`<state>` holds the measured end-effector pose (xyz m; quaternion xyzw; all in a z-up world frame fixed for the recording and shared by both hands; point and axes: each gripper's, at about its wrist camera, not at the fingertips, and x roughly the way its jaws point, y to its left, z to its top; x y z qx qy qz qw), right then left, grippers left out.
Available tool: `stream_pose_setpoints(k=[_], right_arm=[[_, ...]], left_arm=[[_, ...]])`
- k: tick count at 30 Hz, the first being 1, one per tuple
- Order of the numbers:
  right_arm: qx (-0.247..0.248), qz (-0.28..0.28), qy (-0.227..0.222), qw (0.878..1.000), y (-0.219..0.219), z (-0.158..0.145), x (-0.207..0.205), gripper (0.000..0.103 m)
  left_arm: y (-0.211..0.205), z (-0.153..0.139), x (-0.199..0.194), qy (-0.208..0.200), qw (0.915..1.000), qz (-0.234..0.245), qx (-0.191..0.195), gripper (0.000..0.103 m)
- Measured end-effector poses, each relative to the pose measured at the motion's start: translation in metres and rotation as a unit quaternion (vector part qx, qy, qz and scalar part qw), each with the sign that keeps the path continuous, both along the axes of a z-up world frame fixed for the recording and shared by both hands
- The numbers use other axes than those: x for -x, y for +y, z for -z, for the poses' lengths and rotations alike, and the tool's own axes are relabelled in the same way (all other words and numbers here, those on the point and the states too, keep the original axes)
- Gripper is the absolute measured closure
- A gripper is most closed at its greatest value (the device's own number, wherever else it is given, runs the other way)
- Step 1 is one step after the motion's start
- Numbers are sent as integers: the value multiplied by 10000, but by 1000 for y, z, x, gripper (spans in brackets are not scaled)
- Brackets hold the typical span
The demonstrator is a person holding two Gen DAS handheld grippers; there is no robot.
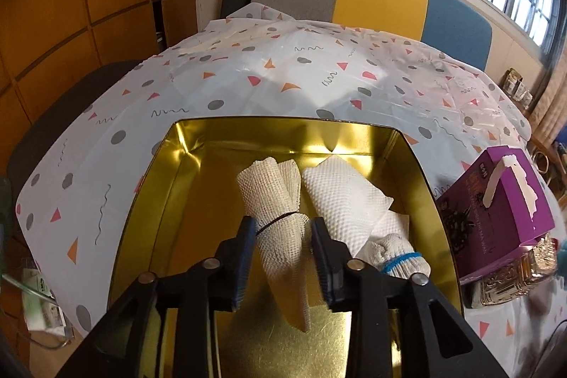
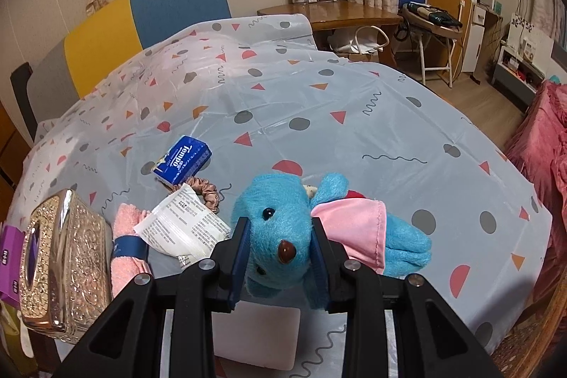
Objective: Organize soft objects
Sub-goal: 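Place the beige cloth roll in the gold tray and open the left gripper, then carry the blue plush bear over the gold tray and open the right gripper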
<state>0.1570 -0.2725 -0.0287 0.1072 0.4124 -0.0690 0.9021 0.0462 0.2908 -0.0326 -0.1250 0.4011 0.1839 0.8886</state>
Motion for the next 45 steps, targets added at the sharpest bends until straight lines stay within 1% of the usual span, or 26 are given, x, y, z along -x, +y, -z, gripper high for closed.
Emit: stream_pose_setpoints(k=[2, 4, 9, 11, 13, 19, 23, 29, 33, 40, 45], right_arm=[[47, -13, 24, 10000, 1, 1, -1, 71], [100, -21, 52, 9999, 3, 1, -1, 71], [171, -32, 78, 9998, 5, 2, -2, 71], [177, -28, 80, 9998, 6, 2, -3, 71], [182, -28, 87, 9998, 6, 2, -3, 71], [191, -65, 127, 9997, 6, 3, -4, 71], [293, -201, 0, 9994, 12, -3, -4, 71], [365, -624, -141, 9973, 44, -16, -14, 71], [413, -992, -340, 9936, 76, -36, -24, 71], [440, -1618, -668, 9836, 135, -77, -48, 71], [382, -2115, -943, 9721, 182, -105, -47, 71]], left_arm=[[-2, -2, 4, -90, 10000, 0, -14, 47], [-5, -6, 7, -189, 9998, 16, -53, 41], [-12, -15, 14, -323, 9994, 61, -122, 36], [-16, -19, 18, -386, 9991, 92, -126, 31], [-20, -21, 22, -425, 9989, 124, -137, 29], [-30, -25, 34, -422, 9989, 173, -103, 23], [-36, -28, 44, -449, 9984, 255, -212, 17], [-39, -28, 55, -453, 9980, 315, -320, 17], [-39, -27, 56, -423, 9980, 330, -328, 16], [-42, -26, 60, -401, 9979, 402, -325, 15], [-45, -26, 62, -386, 9977, 457, -327, 14]])
